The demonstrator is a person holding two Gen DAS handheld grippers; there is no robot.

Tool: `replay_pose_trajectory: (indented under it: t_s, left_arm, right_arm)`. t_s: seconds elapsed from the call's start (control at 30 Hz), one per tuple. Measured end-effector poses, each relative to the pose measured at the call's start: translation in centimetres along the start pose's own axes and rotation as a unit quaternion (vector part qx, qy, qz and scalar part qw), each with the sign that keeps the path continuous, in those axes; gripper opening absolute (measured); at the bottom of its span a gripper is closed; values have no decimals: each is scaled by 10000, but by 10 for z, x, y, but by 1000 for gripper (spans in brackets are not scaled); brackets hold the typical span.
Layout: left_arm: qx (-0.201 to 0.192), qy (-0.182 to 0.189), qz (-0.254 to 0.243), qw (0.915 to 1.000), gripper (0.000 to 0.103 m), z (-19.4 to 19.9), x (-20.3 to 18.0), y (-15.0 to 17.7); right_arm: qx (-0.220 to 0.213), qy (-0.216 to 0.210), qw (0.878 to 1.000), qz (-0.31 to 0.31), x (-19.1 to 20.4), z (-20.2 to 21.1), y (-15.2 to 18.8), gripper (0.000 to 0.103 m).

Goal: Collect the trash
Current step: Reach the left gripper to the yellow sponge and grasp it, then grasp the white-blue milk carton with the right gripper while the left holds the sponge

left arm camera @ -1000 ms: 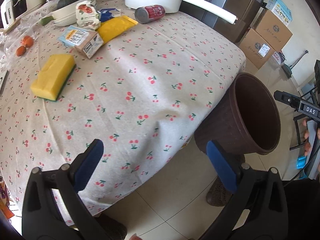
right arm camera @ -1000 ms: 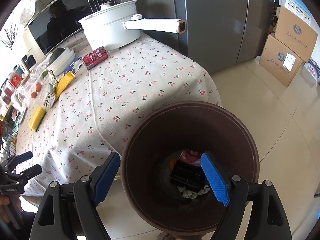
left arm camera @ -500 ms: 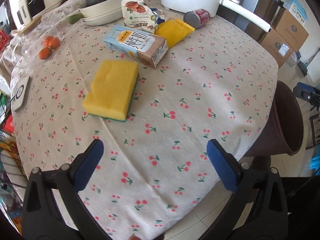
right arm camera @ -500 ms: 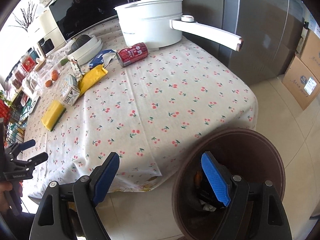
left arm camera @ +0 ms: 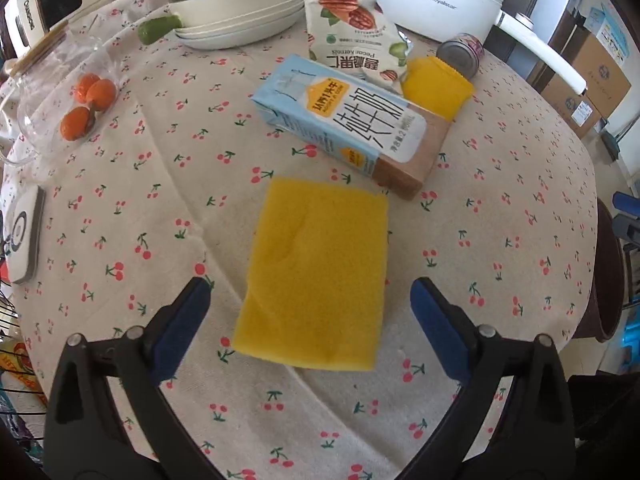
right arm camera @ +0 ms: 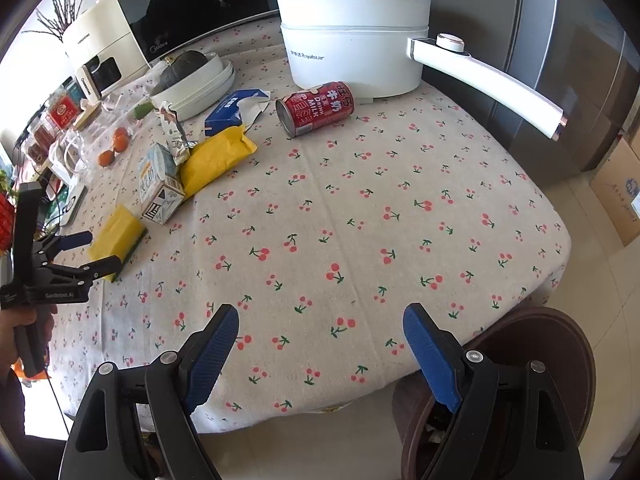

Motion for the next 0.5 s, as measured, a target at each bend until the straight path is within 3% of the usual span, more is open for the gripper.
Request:
replay_pose_trajectory:
  t_s: [0.17,0.33,0.5]
  left_arm:
    - [-108,109,150,9998,63,0,2,-1]
    - [-186,148,686,9974,63,17,17,7]
    - [-204,-109,904,9956,63,38,33,22]
  right_arm:
    - [101,42,9999,-72,-3,-12,-7,86]
    - [32,28,10000,-61,11,-19,-22,86]
    - [-55,-207,9996,200,57,-35,-40,86]
Point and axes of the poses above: each gripper's, at about its wrist camera, not at the fingertips, and z roughly against the way its jaws point, x to its left, y to its underside, the point moved 6 cm from there along -z, roughly the way its jaws point, and after that the axes turned 8 degrees about -y, right-handed, at the moved point
